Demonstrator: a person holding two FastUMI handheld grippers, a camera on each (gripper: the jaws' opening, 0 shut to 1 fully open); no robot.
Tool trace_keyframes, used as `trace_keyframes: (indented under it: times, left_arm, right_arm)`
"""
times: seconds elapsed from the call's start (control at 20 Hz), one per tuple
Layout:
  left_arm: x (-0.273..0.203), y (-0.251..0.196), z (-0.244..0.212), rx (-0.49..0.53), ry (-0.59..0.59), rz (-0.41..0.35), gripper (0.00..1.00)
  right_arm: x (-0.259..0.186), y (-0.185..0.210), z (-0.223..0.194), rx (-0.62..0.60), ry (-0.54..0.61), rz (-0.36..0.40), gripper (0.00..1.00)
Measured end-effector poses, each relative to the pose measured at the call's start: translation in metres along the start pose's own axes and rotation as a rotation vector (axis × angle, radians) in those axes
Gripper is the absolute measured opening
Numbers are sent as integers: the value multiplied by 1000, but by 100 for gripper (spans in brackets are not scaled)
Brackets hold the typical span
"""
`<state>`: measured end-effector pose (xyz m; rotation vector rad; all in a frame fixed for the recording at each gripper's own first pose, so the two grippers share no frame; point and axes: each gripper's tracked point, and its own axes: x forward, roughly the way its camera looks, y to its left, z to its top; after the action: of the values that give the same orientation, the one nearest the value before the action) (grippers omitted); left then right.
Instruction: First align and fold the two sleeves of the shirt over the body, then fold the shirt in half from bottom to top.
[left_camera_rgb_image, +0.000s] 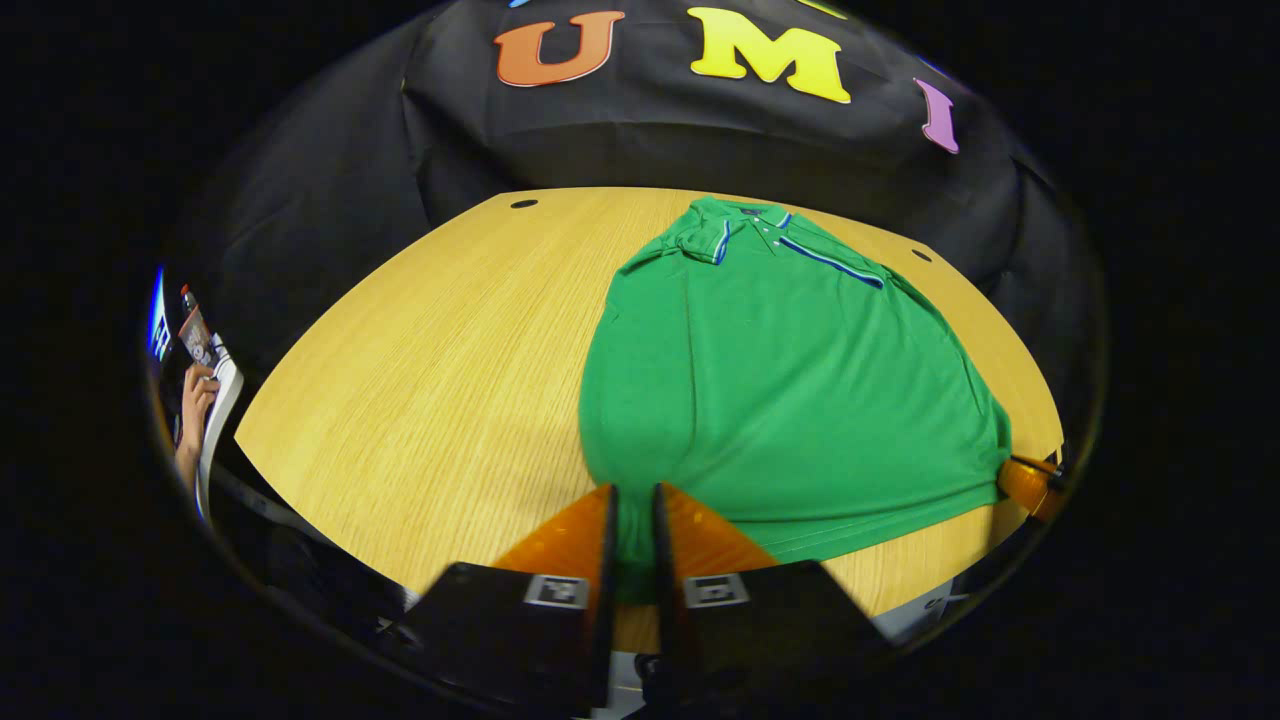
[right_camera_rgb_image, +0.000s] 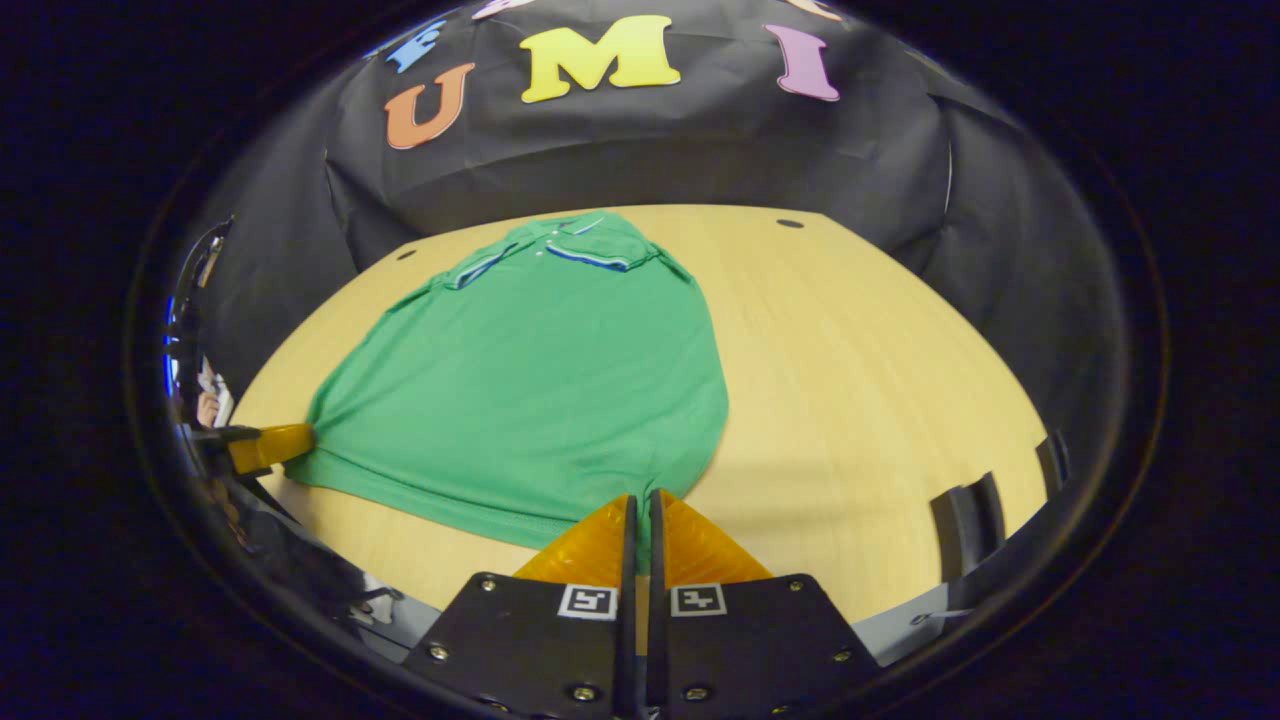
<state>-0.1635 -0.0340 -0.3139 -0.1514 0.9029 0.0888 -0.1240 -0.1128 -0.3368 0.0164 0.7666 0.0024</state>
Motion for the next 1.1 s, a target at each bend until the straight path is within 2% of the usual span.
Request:
trace_keyframes:
  times: [0.05, 0.15, 0.2, 0.4, 0.65, 1.1]
  left_arm:
    - [2, -1, 1, -5, 3, 9, 4]
    - [3, -4, -1, 2, 20, 5, 4]
    - [3, -4, -1, 6, 28, -7, 4]
    - [-1, -5, 0, -12, 54, -39, 3]
    - [-11, -11, 18, -6, 21, -46, 3]
    - [-27, -16, 98, -35, -91, -81, 3]
  right_arm:
    - [0, 3, -2, 6, 16, -1, 6]
    - [-2, 9, 2, 5, 18, 9, 5]
    - [-2, 9, 2, -10, 18, 15, 1]
    - [-2, 6, 5, 3, 27, 23, 1]
    - [-7, 8, 20, -17, 0, 24, 0]
    - [-32, 13, 113, 17, -170, 59, 1]
